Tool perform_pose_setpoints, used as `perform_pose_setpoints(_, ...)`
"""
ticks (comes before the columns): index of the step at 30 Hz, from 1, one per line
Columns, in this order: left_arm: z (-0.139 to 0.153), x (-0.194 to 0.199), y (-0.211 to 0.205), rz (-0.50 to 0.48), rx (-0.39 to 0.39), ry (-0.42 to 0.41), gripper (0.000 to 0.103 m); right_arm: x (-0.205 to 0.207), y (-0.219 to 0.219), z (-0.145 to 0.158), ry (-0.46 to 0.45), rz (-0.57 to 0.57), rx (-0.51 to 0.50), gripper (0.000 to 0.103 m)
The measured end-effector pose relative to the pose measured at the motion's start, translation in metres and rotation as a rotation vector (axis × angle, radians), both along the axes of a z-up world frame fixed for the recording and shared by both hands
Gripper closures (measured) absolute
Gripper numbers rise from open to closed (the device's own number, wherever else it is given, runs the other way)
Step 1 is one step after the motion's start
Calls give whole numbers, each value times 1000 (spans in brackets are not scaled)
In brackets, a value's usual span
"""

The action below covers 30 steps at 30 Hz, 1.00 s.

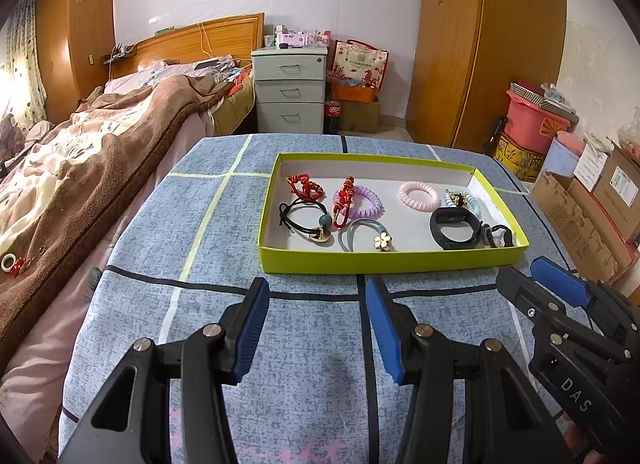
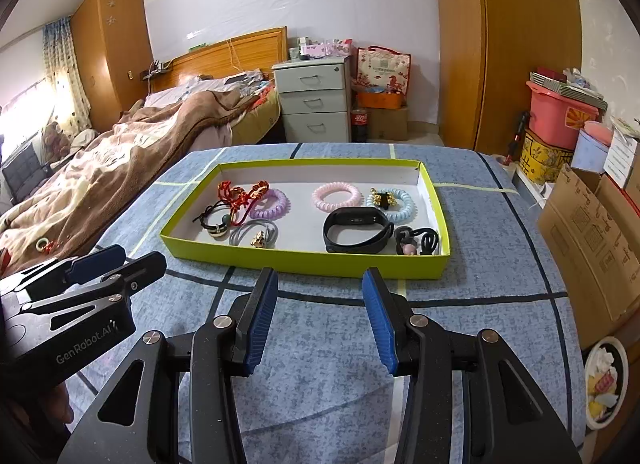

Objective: Organize jewelry

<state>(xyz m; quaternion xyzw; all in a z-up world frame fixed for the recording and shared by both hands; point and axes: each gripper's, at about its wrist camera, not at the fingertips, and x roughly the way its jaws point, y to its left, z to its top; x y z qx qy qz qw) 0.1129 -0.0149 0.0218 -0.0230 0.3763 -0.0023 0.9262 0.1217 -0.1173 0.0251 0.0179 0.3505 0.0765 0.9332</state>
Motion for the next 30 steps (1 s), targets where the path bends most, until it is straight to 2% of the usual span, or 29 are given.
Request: perform_pose_setpoints(30, -3, 0, -7, -13, 12, 12, 51, -5, -2, -2, 10, -7, 6, 58)
